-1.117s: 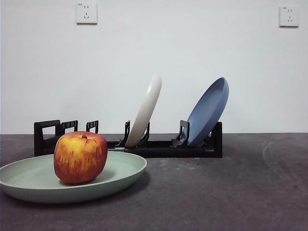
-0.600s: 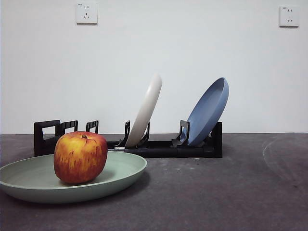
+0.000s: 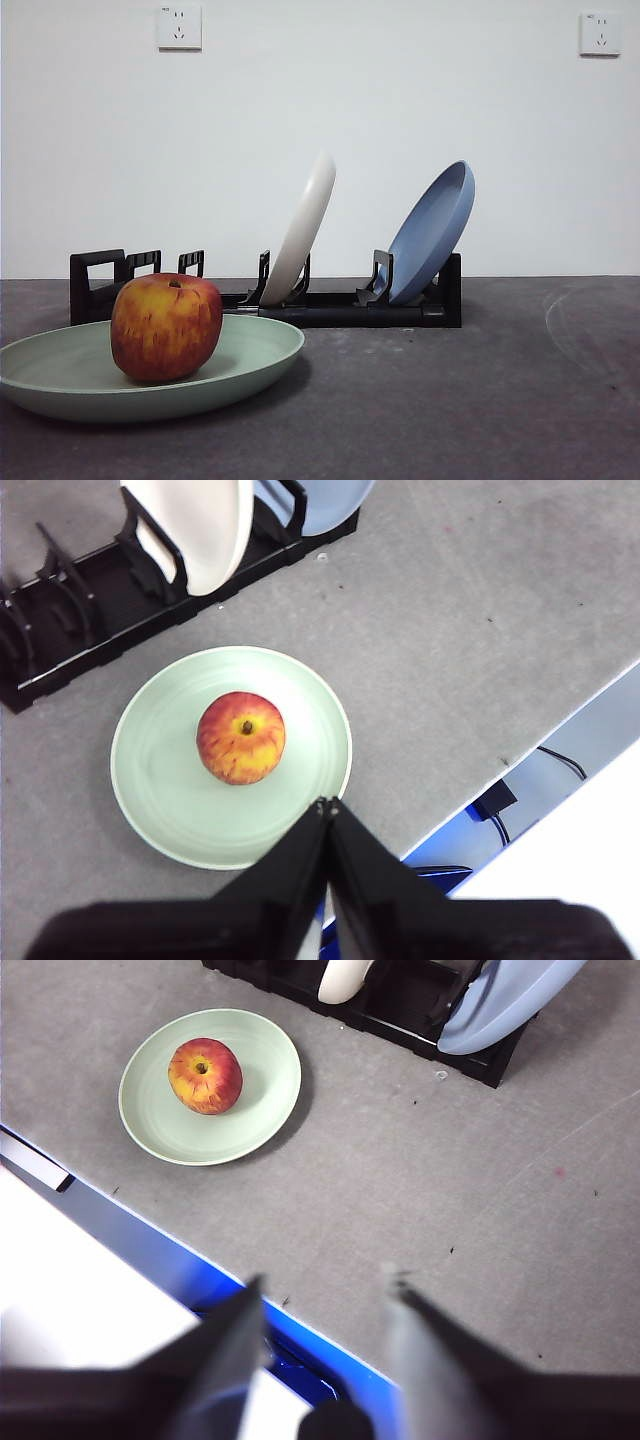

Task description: Take the green plate from the plate rack,put the plate on the table,take the apple from the table,put the apple in the plate

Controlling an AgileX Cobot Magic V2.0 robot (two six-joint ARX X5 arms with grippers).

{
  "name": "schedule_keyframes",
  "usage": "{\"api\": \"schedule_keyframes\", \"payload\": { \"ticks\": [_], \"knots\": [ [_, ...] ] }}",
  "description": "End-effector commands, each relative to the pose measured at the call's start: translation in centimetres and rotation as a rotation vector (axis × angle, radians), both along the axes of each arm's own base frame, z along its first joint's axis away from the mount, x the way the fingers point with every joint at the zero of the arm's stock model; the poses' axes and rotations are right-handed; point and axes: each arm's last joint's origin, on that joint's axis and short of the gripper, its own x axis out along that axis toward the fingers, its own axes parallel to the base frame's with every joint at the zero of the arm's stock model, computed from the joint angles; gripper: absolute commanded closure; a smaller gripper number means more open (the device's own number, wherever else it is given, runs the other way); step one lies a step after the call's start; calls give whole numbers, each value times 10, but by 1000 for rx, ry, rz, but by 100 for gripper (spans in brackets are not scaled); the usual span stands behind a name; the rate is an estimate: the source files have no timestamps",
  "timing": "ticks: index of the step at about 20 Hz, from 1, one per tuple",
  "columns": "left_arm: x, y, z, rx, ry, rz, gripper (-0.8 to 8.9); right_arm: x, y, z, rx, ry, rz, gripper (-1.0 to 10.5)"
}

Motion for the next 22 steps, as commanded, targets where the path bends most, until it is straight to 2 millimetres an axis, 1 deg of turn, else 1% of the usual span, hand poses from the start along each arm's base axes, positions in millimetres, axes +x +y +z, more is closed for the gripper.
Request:
{"api": "schedule_keyframes", "payload": {
  "ticks": [1, 4, 6, 14, 18, 20, 22],
  "knots": [
    [0, -2, 0, -17, -12, -4, 822, -1, -1, -3, -17, 22, -9, 963],
    [0, -2, 1, -29, -13, -1, 817, 0, -1, -3, 10, 46, -46, 962],
    [1, -2, 1, -30, -15, 2, 817, 0, -1, -3, 10, 45, -45, 945],
    [1, -1, 2, -34, -17, 5, 817, 0, -1, -3, 10, 45, -45, 945],
    [7, 25, 9, -97, -41, 114, 817, 0, -1, -3, 10, 45, -45, 945],
    [14, 42, 14, -206, -41, 236, 817, 0, -1, -3, 10, 45, -45, 945],
    [19, 59, 21, -304, -126, 344, 817, 0, -1, -3, 9, 44, -47, 945]
  ]
}}
